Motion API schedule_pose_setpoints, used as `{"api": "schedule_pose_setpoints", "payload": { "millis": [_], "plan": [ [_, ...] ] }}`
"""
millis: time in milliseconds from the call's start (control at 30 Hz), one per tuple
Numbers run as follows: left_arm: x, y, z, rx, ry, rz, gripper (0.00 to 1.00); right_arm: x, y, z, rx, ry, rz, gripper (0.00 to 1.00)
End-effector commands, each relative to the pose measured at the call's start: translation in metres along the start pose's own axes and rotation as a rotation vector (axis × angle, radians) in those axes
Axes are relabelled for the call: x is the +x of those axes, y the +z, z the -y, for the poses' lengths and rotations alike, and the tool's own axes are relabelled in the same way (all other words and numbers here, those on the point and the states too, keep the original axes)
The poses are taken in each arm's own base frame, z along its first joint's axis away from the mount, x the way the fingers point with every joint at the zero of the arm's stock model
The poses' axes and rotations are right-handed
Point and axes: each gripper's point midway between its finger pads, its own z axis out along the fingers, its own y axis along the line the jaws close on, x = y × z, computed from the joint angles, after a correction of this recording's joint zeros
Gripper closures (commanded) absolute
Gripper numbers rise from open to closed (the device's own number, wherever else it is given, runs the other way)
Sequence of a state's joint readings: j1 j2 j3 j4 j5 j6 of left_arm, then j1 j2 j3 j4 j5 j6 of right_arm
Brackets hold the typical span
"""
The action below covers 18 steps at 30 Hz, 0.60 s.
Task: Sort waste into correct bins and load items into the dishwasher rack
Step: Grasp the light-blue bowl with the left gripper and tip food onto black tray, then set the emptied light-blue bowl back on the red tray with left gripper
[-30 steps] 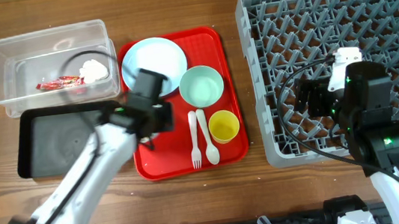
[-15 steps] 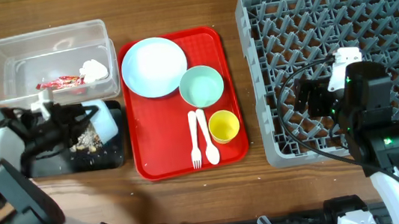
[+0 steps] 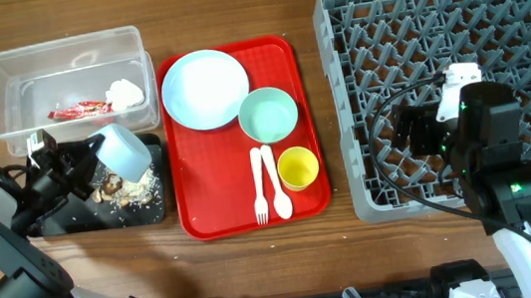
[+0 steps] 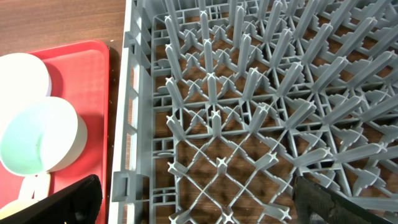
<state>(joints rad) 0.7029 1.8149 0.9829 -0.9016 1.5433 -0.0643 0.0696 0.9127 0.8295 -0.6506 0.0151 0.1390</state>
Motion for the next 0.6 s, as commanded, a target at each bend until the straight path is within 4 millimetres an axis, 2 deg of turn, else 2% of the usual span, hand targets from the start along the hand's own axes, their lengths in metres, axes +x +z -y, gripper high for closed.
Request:
{"api": "schedule_pose_setpoints", "payload": {
  "millis": [0,67,133,200,233,333,400,500,567],
  "plan": [
    [0.006,0.002,0.007,-0.059,0.193,-0.001,0.96,-0.009,-0.004,-0.005,-0.022,0.015,0.019,0.01],
    [0.013,0.009,0.001,-0.198,0.284,-0.016,0.96,-0.009,-0.004,-0.005,-0.023,0.015,0.019,0.00],
    [0.027,0.025,0.002,-0.368,0.436,-0.060,0.96,-0.009,-0.004,-0.005,-0.023,0.015,0.020,0.00],
    [0.046,0.055,0.007,-0.491,0.578,-0.110,0.96,-0.009,-0.004,-0.005,-0.023,0.015,0.021,0.00],
    [0.052,0.069,0.002,-0.570,0.631,-0.122,0.96,-0.009,-0.004,-0.005,-0.023,0.015,0.021,0.00],
    [0.078,0.110,-0.028,-0.764,0.752,-0.203,0.96,-0.009,-0.004,-0.005,-0.023,0.015,0.020,0.00],
    [0.093,0.129,-0.053,-0.908,0.839,-0.240,0.96,-0.009,-0.004,-0.005,-0.023,0.015,0.020,0.00],
    [0.106,0.142,-0.091,-1.113,0.914,-0.258,0.96,-0.009,-0.004,-0.005,-0.023,0.015,0.019,0.00],
    [0.117,0.155,-0.113,-1.138,0.928,-0.320,0.96,-0.009,-0.004,-0.005,-0.023,0.014,0.019,0.00]
  ]
}}
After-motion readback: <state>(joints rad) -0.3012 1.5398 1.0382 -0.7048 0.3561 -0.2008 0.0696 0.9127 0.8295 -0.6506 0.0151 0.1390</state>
